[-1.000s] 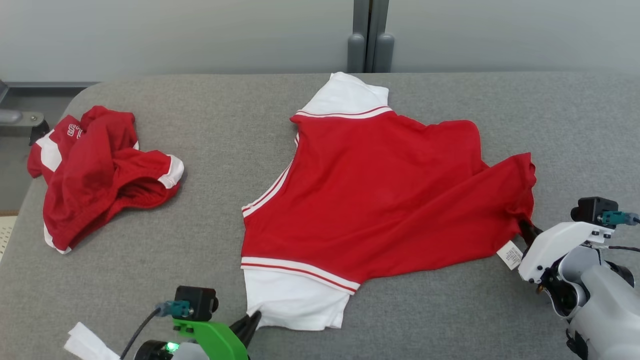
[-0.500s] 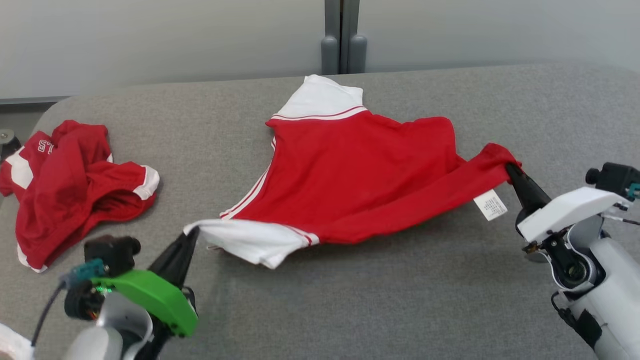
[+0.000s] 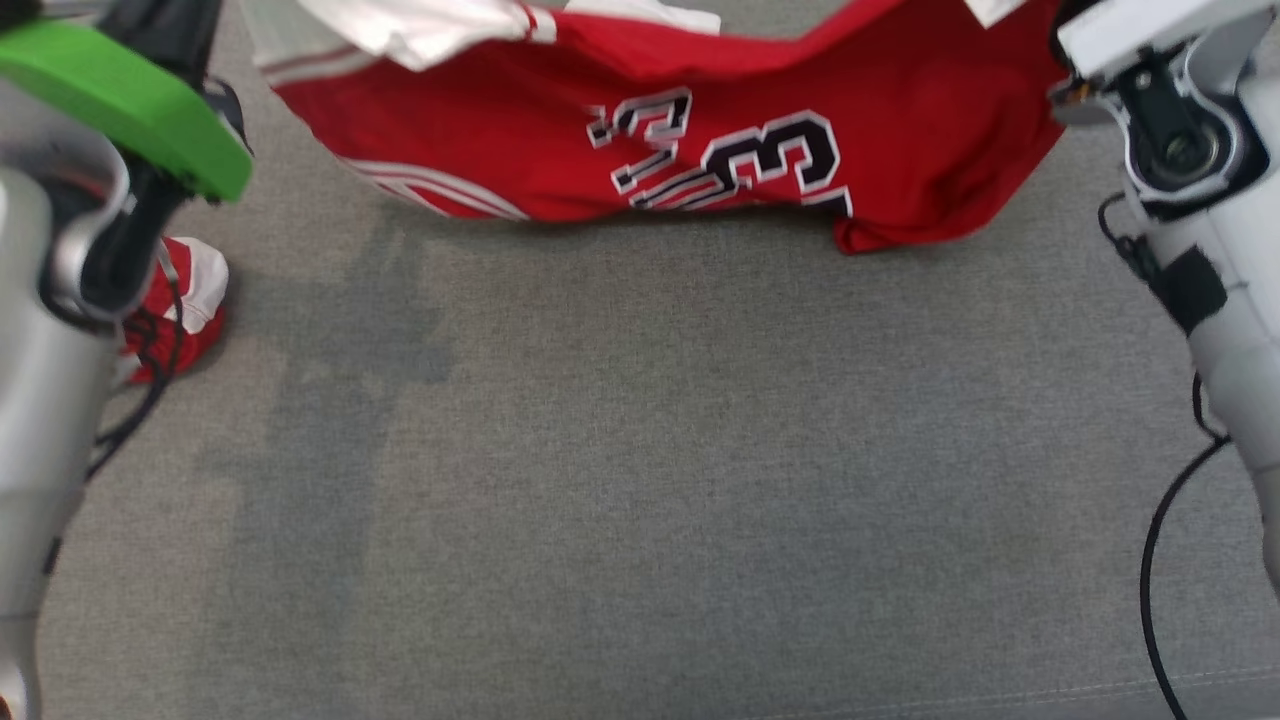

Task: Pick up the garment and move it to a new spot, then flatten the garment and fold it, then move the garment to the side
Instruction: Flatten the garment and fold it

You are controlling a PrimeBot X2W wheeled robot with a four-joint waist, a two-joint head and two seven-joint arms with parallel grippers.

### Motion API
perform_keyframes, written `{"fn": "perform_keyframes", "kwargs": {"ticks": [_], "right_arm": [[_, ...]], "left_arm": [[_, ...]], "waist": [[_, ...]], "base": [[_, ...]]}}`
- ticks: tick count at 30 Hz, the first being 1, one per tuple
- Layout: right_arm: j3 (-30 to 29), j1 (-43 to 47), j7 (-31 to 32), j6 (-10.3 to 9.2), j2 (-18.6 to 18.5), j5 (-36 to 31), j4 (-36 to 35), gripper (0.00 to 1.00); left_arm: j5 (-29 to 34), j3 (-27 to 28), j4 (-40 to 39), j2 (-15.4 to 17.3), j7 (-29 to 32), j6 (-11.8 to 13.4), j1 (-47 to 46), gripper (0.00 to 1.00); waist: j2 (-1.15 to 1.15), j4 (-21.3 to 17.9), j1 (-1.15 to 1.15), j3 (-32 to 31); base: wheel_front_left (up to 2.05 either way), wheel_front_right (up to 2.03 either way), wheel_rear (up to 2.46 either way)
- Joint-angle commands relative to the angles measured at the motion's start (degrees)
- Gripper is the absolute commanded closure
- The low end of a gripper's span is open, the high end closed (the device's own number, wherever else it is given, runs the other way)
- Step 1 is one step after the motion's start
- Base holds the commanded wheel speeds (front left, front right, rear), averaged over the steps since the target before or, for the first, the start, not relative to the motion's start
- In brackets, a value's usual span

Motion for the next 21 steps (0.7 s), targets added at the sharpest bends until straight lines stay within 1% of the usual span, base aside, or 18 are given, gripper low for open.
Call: {"fn": "perform_keyframes", "kwargs": {"ticks": [1, 5, 7, 8, 10, 12, 14, 18, 21], "right_arm": [[0.3, -4.1, -0.5, 0.02, -0.2, -0.9, 0.6, 1.0], [1.3, -14.4, -1.6, 0.02, 0.4, -1.8, 4.1, 1.0], [2.5, -19.4, -1.6, 0.02, 0.7, -2.7, 4.9, 1.0], [3.8, -21.8, -1.1, 0.02, 0.3, -3.6, 5.2, 1.0], [4.0, -25.9, -1.8, 0.01, -0.3, -3.1, 6.6, 1.0], [4.2, -29.6, -2.5, 0.02, -0.4, -2.9, 7.7, 1.0], [4.0, -32.8, -3.4, 0.02, -0.5, -2.2, 8.7, 1.0], [5.7, -35.1, -3.8, 0.02, -0.7, -1.4, 9.8, 1.0], [8.0, -32.7, -2.1, 0.02, -1.2, -0.1, 9.3, 1.0]], "left_arm": [[-1.1, -0.6, 1.1, 0.7, 0.3, -0.2, -4.6, 1.0], [-3.9, -0.8, 6.5, 1.6, 0.2, -0.2, -16.4, 1.0], [-7.0, 1.2, 10.1, 0.7, 0.3, -0.2, -21.6, 1.0], [-7.5, 1.7, 12.0, 0.8, 0.7, -0.2, -24.5, 1.0], [-7.5, 1.7, 15.0, 1.4, 0.6, -0.2, -29.6, 1.0], [-8.3, 1.8, 17.1, 0.8, 0.1, -0.2, -34.2, 1.0], [-8.3, 1.3, 19.1, 1.0, -0.5, -0.2, -37.8, 1.0], [-9.6, -1.2, 20.8, 0.9, -1.0, -0.2, -41.6, 1.0], [-12.0, -4.7, 20.2, 1.2, 1.4, -0.2, -39.9, 1.0]], "waist": [[0.0, -1.1, 0.0, 8.0], [0.0, -1.1, 0.0, 9.7], [0.0, -1.2, 0.0, 10.3], [0.0, -1.4, 0.0, 10.5], [0.0, -1.5, 0.0, 10.6], [0.0, -1.6, 0.0, 10.6], [0.0, -1.6, 0.0, 10.5], [0.0, -1.8, 0.0, 9.9], [0.0, -1.8, 0.0, 9.0]], "base": [[0.0, 0.0, 0.0], [0.0, 0.0, 0.0], [0.0, 0.0, 0.0], [0.0, 0.0, 0.0], [0.0, 0.0, 0.0], [0.0, 0.0, 0.0], [0.0, 0.0, 0.0], [0.0, 0.0, 0.0], [0.0, 0.0, 0.0]]}}
